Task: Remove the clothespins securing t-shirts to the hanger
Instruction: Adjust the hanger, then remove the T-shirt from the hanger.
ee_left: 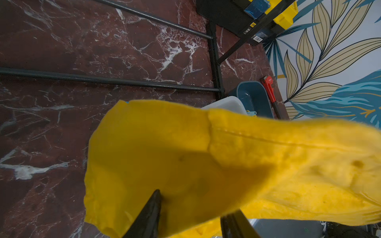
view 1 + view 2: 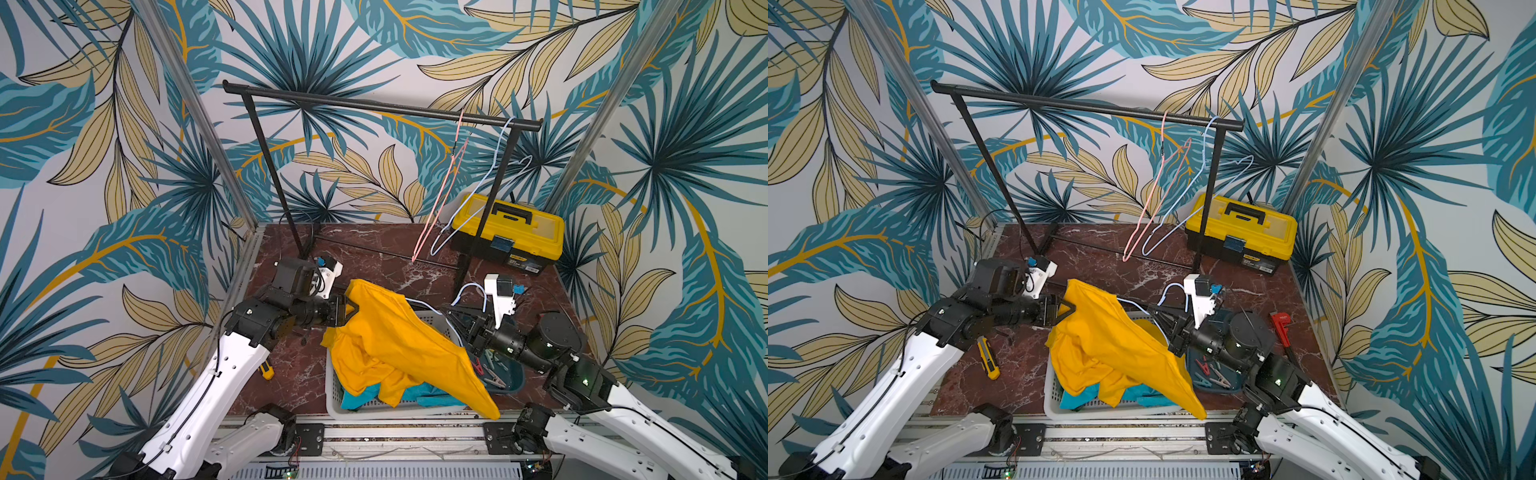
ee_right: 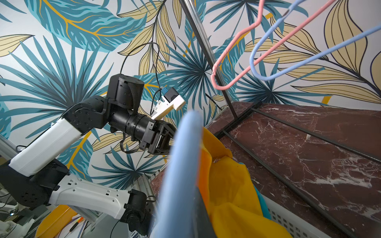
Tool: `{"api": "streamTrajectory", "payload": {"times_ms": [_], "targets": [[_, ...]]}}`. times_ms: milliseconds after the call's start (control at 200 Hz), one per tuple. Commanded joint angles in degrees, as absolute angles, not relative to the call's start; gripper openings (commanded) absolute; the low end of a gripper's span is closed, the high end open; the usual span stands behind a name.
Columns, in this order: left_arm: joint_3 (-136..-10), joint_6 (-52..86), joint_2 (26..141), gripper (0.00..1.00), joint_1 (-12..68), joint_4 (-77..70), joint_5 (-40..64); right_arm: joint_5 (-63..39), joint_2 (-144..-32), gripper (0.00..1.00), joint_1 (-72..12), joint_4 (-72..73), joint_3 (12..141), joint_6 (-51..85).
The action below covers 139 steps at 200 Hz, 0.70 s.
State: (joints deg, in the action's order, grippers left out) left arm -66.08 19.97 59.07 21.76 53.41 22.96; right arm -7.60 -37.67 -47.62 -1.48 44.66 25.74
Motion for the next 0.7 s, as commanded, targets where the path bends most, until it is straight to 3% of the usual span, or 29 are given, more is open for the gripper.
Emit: {"api": "streamTrajectory", "payload": {"times_ms": [0,200,471,691], "targets": [[-65.9,18.7,59.3,0.43,21.5,51.4,24.1,-8.9,-37.9,0.00,-47.6,2.0,43.8,28.0],[-65.7,20.8,58.3,0.00,21.5,46.5,27.0,-10.5,-38.7,0.00,-47.6,1.8,44.4,29.2],[-68.3,18.4,55.8,0.00,21.4,46.3,21.1,-11.2,-40.7,0.00,-47.6,-6.7,47.4,27.3],[-68.9,17.8,57.1,0.00,21.4,43.8,16.1,-11.7,-36.4,0.00,-47.6,-4.9,43.3,26.2]]}}
